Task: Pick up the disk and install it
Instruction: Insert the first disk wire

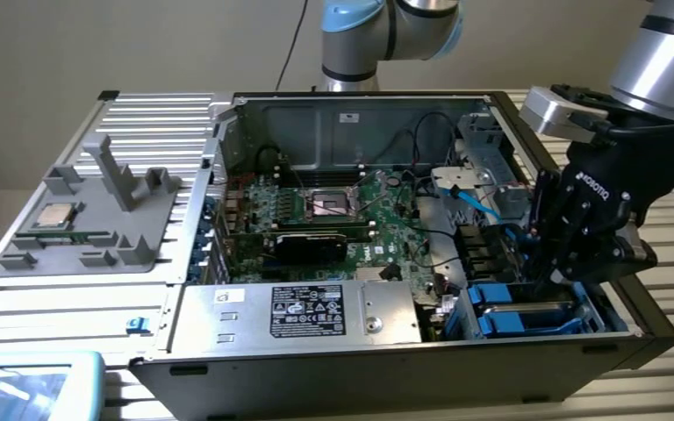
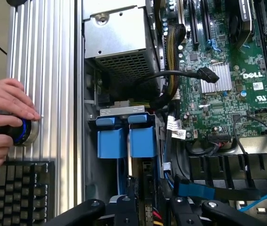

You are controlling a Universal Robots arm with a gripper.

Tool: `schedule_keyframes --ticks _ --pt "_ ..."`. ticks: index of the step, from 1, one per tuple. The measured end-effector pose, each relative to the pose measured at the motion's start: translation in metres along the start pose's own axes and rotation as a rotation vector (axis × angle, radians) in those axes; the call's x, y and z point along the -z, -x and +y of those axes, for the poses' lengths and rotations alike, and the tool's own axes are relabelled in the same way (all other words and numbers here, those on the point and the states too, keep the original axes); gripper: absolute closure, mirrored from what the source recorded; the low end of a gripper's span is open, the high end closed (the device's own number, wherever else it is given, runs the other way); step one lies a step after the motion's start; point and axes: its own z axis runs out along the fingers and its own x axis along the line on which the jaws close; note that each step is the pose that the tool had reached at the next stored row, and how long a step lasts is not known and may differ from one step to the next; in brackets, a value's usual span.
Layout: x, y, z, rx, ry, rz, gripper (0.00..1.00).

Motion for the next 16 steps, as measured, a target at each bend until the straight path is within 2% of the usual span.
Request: schedule_keyframes --ticks 3,9,16 --pt "0.009 -0.002 0.0009 0.0 -0.0001 0.0 0.69" --pt "0.0308 -0.006 -0.0046 0.0 -0.0002 0.0016 0.69" --pt "0.0512 -0.002 0.0006 -0.005 -0.0088 0.0199 0.69"
